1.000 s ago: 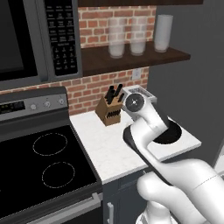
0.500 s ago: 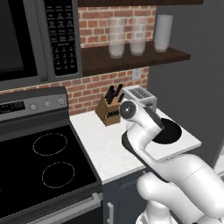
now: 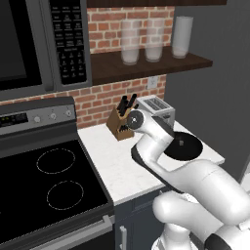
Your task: Grab a lemon wedge from the fridge and one ice cube from the ice bowl, and put them in the glass of lemonade.
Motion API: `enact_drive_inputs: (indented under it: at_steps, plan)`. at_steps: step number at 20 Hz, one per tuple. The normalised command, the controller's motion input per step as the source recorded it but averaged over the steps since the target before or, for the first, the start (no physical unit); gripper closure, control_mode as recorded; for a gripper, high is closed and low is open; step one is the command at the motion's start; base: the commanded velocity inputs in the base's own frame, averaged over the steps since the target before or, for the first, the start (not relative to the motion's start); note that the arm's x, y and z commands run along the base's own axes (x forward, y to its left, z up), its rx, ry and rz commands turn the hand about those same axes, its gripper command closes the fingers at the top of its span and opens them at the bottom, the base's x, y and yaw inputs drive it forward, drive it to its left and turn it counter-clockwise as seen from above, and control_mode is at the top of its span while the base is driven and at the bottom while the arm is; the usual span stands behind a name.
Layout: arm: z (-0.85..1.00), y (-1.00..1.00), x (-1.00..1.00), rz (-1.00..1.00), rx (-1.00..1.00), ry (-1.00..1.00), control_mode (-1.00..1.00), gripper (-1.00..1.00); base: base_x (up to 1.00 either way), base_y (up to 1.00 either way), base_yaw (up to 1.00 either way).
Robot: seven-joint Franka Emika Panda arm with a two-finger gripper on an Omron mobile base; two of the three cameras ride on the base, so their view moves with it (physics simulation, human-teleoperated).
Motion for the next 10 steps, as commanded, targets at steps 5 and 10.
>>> enact_drive_inputs:
  at_steps: [5,10]
  plan:
    - [-0.05,0.05,0.29,0.0,-0.02,0.04,-1.0,1.0,0.0,0.0,0.0]
    - [-0.1,0.0,0.23,0.0,-0.03,0.01,-1.0,1.0,0.0,0.0,0.0]
